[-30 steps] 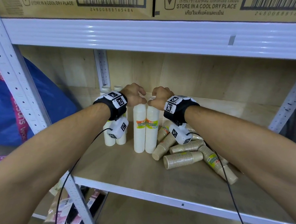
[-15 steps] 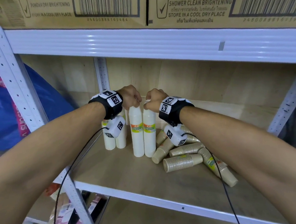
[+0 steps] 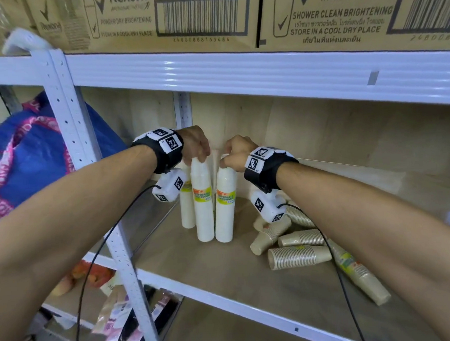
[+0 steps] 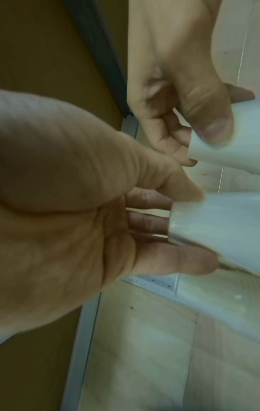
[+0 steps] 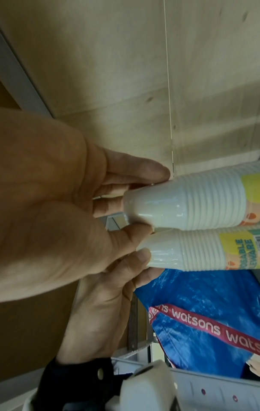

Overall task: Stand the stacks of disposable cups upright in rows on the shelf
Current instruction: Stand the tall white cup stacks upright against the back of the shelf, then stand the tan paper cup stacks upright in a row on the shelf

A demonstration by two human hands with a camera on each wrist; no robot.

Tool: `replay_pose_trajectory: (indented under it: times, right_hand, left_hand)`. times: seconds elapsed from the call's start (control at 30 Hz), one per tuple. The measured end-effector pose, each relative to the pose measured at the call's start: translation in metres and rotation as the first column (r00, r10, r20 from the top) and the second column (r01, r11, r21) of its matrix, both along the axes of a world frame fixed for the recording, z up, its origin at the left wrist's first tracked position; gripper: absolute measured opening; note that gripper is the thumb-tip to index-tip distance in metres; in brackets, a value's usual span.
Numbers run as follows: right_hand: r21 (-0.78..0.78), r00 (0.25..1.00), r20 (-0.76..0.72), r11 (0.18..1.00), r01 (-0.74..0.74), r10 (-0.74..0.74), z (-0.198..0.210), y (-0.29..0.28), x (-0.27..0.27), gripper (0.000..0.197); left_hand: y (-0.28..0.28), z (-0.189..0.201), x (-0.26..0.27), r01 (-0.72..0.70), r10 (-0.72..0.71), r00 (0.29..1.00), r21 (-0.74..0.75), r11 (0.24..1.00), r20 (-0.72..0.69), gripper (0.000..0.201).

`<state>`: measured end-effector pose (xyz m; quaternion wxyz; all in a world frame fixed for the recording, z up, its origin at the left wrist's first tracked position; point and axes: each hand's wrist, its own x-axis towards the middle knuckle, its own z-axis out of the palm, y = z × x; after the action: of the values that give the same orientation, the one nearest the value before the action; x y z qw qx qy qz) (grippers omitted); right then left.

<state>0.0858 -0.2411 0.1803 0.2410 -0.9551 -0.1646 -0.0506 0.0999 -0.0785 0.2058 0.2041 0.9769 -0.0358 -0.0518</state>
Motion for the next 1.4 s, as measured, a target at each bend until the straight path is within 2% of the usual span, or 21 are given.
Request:
replay_pose_trajectory:
  times: [0.53, 0.8, 1.0, 1.2, 1.27, 1.4]
  right_hand:
    - [0.027, 0.995, 0.005, 0.995, -0.098, 0.097, -0.011, 0.067, 0.009, 0.040]
    - [-0.004, 0.993, 0.044, 0.994, -0.112, 0.112, -0.016, 0.074, 0.011, 0.037]
    - [-0.010, 0.988, 0.035, 0.989, -0.148, 0.148, -0.009, 0.063, 0.016, 0.051]
    - [-0.145, 0.989, -0.002, 0.979, -0.144, 0.145, -0.007, 0.034, 0.022, 0.065]
    - [-0.180, 0.993, -0.021, 0.977, -0.117, 0.115, -0.010, 0.018, 0.024, 0.069]
    - [-0.223, 0.996, -0.073, 0.973, -0.060, 0.044, -0.020, -0.022, 0.024, 0.065]
  left_hand:
    - [0.050, -0.008, -0.012, -0.047, 0.044, 0.999, 0.120, 0.992, 0.033, 0.035]
    - [0.059, -0.009, -0.009, -0.057, 0.054, 0.997, 0.067, 0.996, 0.058, 0.033]
    - [0.055, 0.003, -0.006, -0.045, 0.030, 0.987, 0.090, 0.995, 0.157, 0.033]
    - [0.024, 0.016, 0.003, 0.031, -0.034, 0.975, 0.016, 0.999, 0.220, 0.026]
    - [0.007, 0.016, 0.007, 0.069, -0.067, 0.971, -0.002, 0.998, 0.232, 0.027]
    - [-0.031, 0.003, 0.012, 0.162, -0.147, 0.960, -0.048, 0.986, 0.237, 0.028]
